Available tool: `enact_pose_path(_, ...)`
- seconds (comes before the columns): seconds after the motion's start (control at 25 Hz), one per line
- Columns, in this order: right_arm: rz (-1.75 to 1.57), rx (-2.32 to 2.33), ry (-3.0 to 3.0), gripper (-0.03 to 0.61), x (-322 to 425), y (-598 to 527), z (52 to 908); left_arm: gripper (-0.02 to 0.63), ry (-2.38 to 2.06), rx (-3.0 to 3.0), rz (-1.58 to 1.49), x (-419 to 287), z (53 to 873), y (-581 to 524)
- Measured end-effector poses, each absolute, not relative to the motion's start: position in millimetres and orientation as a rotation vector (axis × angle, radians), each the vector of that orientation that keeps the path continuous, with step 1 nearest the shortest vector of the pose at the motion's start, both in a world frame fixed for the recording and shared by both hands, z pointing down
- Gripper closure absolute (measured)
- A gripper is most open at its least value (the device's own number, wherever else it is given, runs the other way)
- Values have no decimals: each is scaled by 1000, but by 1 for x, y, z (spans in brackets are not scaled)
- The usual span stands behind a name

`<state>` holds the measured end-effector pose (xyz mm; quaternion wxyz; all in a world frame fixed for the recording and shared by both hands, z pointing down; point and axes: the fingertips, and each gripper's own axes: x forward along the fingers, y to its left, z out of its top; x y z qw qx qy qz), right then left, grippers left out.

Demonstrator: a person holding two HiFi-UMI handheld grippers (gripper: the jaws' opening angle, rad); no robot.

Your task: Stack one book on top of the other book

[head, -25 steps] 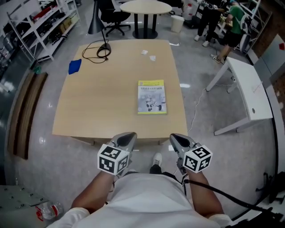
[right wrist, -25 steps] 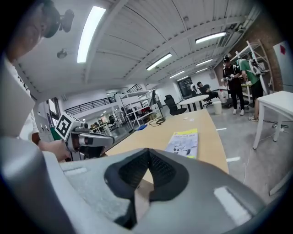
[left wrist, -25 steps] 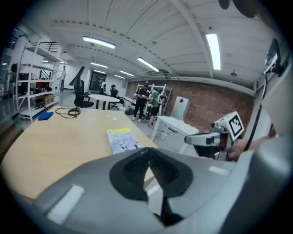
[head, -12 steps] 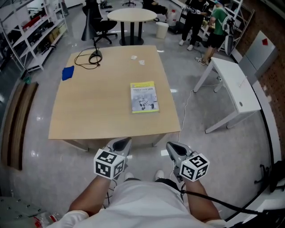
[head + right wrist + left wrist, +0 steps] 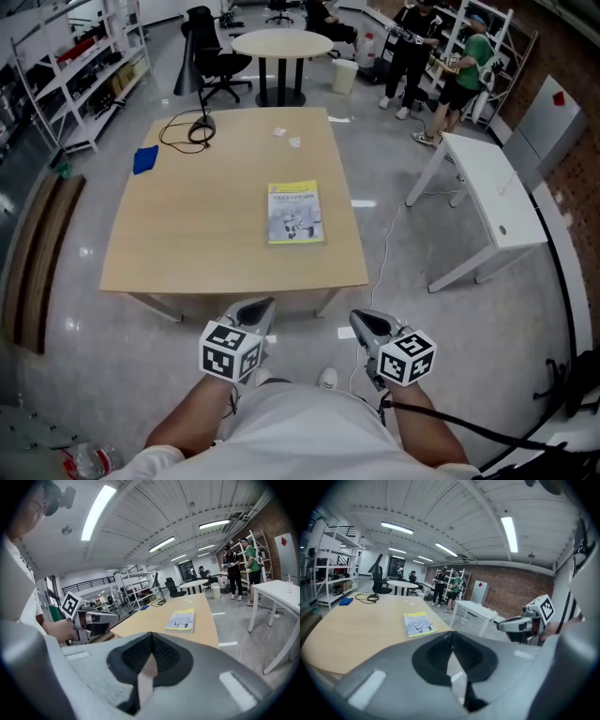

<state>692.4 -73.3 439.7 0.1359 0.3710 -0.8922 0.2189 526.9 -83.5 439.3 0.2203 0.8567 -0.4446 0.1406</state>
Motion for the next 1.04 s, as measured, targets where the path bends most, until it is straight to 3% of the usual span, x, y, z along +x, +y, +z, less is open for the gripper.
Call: enact_pose_path(1.04, 603, 1099, -2597, 578, 717, -93, 431, 607, -1294, 2379, 454, 538, 424, -100)
